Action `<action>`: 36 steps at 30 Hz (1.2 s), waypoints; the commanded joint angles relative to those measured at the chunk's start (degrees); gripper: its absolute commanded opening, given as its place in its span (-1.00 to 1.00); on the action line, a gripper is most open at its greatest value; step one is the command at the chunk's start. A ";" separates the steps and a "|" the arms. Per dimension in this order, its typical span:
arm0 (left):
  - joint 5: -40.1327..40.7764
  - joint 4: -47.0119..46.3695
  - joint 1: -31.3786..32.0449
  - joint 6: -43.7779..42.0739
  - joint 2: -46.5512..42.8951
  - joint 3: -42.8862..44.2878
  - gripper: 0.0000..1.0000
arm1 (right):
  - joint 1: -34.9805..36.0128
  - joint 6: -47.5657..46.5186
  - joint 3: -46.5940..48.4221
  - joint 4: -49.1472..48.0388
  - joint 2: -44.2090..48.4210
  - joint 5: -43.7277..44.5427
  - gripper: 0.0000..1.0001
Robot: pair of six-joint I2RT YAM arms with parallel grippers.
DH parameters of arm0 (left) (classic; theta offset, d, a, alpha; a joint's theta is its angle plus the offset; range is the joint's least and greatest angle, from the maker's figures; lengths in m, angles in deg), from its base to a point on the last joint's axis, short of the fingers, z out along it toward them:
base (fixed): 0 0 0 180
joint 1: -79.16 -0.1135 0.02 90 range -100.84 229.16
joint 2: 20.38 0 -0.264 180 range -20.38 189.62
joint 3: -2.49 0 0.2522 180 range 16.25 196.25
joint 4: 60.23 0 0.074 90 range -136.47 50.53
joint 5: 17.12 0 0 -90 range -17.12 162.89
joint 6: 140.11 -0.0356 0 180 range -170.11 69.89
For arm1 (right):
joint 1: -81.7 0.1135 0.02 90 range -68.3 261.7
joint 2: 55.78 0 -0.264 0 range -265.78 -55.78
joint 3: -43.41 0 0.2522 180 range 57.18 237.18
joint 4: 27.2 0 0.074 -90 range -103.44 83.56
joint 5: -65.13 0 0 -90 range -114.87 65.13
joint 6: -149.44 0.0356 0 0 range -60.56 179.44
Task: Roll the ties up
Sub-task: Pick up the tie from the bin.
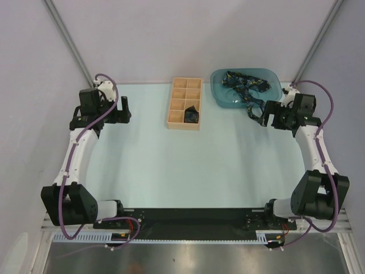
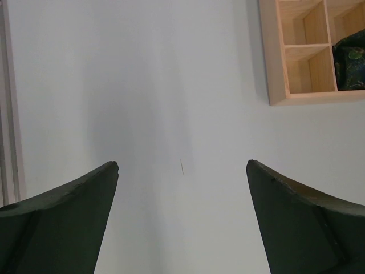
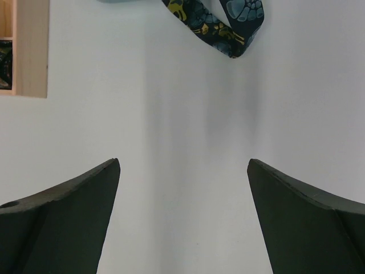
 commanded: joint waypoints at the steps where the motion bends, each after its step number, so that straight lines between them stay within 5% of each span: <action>1: 1.59 -3.98 0.12 0.56 0.03 0.22 0.99 | -0.27 -0.57 1.50 -5.28 -3.36 2.69 0.99; 19: 3.26 -3.19 0.04 -3.92 0.82 1.71 0.99 | 9.48 -10.42 2.99 -33.05 -25.15 14.90 1.00; 31: 2.65 -1.88 0.04 -4.27 1.79 2.86 0.99 | 14.50 -1.20 12.13 -36.13 -36.23 30.80 0.98; 36: 2.30 -1.79 0.12 -4.01 1.70 1.98 0.99 | 13.80 0.29 12.66 -30.70 -34.93 29.16 0.85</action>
